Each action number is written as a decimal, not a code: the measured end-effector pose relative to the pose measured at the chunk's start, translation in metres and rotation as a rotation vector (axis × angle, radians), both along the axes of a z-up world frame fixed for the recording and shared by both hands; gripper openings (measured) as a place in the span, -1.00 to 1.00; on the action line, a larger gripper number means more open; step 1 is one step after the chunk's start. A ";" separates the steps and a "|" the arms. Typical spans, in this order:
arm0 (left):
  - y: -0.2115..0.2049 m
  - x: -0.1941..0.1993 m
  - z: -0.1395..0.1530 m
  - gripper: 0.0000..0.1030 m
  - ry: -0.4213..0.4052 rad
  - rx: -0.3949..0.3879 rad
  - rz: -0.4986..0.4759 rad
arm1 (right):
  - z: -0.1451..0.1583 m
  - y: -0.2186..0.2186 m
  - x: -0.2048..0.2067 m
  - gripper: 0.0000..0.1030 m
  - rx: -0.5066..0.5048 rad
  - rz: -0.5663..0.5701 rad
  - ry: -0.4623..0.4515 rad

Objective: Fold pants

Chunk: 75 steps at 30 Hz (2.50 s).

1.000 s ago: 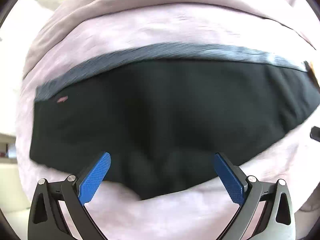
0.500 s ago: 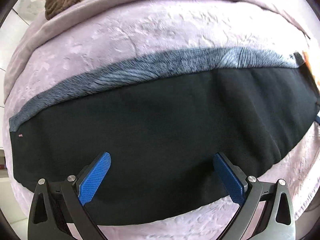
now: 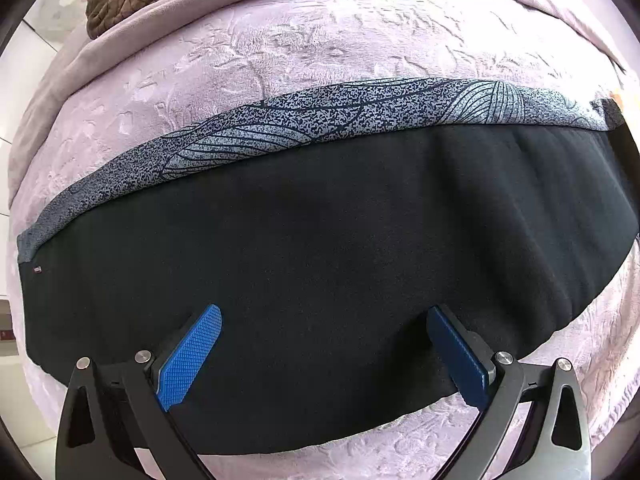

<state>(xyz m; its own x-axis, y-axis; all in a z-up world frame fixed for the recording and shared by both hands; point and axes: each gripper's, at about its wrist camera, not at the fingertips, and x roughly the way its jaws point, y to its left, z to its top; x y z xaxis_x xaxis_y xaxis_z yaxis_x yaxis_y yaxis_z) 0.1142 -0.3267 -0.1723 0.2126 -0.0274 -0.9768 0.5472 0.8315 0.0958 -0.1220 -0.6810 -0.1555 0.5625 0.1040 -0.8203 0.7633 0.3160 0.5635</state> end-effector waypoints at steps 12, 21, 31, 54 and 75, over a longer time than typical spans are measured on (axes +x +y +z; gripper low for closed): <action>-0.001 -0.001 0.008 1.00 0.011 -0.007 -0.009 | 0.046 0.032 0.048 -0.54 -0.089 0.148 -0.041; -0.002 0.001 0.008 1.00 0.023 -0.010 -0.015 | 0.048 0.061 0.098 -0.53 -0.103 0.278 -0.032; -0.003 0.025 0.031 1.00 -0.024 -0.050 0.017 | 0.044 0.074 0.123 -0.32 -0.125 0.372 0.011; -0.008 0.101 0.020 1.00 -0.125 -0.009 0.126 | 0.034 -0.015 0.140 -0.21 -0.263 0.245 0.094; -0.071 -0.012 0.005 1.00 -0.031 -0.039 -0.021 | -0.015 0.035 0.011 -0.09 0.155 -0.001 -0.145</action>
<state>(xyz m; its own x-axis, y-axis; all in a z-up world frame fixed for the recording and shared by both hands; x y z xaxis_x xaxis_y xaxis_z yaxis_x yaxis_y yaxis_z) 0.1021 -0.3981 -0.1672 0.2417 -0.0705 -0.9678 0.5618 0.8233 0.0803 -0.1108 -0.6456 -0.1709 0.6733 0.2220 -0.7052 0.6712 0.2166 0.7090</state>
